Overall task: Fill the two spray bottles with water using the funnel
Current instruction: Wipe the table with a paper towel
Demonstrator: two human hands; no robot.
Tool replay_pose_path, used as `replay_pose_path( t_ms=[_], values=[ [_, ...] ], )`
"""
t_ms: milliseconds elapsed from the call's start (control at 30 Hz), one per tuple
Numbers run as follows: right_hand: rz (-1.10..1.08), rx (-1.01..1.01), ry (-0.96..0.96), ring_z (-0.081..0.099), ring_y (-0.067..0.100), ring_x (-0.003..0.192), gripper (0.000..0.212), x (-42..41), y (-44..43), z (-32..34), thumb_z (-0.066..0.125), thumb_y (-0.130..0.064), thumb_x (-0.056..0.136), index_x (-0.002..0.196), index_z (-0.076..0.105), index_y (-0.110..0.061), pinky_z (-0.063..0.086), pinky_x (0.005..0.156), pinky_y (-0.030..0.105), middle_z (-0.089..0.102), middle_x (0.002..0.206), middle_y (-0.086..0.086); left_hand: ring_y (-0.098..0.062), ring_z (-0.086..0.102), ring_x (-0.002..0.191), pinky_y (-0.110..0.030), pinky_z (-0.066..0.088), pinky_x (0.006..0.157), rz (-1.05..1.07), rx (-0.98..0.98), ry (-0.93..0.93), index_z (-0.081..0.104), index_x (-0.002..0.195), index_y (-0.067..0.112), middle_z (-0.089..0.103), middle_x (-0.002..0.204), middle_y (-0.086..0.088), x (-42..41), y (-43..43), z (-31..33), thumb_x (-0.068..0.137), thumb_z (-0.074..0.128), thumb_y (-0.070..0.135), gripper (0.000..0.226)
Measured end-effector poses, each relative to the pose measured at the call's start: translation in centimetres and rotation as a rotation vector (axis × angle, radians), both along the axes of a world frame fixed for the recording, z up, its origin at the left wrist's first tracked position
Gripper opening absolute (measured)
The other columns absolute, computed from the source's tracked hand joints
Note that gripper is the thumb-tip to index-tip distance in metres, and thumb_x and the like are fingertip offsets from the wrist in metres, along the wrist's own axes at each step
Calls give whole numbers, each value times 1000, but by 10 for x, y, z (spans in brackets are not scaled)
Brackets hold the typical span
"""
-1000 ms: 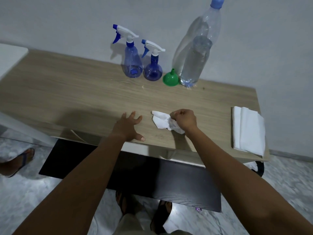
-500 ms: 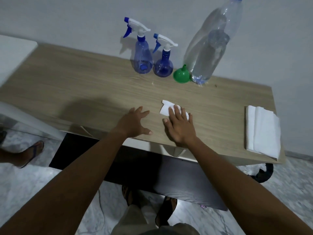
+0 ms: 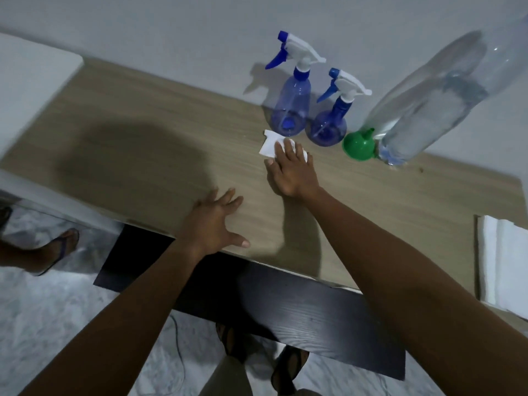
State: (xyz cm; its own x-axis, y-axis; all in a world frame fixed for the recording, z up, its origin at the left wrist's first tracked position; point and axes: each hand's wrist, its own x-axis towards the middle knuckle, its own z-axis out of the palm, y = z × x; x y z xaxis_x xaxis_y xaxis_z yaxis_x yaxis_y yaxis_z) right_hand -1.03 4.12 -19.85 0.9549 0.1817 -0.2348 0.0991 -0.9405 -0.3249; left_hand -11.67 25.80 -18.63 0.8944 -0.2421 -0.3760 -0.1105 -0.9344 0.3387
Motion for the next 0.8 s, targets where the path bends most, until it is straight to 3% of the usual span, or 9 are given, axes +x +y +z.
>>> replay_pose_path(
  t_ms=[133, 333, 533, 700, 800],
  values=[
    [10, -15, 3, 1, 32, 158, 63, 18, 26, -3, 20, -48, 109, 163, 15, -17, 3, 124, 55, 6, 172, 6, -14, -3, 156, -48, 11, 125, 3, 6, -5, 23, 155, 43, 7, 166, 21, 0, 2, 2, 63, 73, 75, 110],
    [203, -48, -2, 3, 25, 159, 64, -25, 5, -6, 23, -53, 108, 164, 13, -22, 2, 127, 53, 5, 173, 0, -18, -1, 156, -52, 14, 123, -20, 30, 8, 24, 155, 40, 10, 167, 17, 3, 0, 9, 61, 73, 77, 112],
    [-46, -37, -39, 8, 25, 159, 70, -99, -3, -9, 15, -57, 103, 163, 20, -22, 8, 125, 55, 12, 172, 1, -21, -1, 156, -53, 12, 124, -42, 46, 25, 24, 156, 36, 10, 168, 13, 1, 0, 16, 64, 72, 76, 111],
    [173, -91, -61, 10, 21, 159, 66, -179, 4, -13, 17, -56, 106, 163, 23, -23, 9, 127, 52, 16, 171, -4, -26, 3, 156, -55, 15, 122, -54, 11, -36, 30, 154, 34, 15, 167, 7, -4, 0, 12, 62, 74, 76, 110],
    [170, -146, -70, 14, 19, 158, 68, -181, -24, -7, 14, -58, 105, 162, 23, -22, 11, 126, 52, 19, 170, -3, -25, 6, 155, -52, 12, 123, -105, -19, -67, 33, 153, 34, 20, 166, 6, -2, -10, 13, 61, 73, 78, 110]
  ],
)
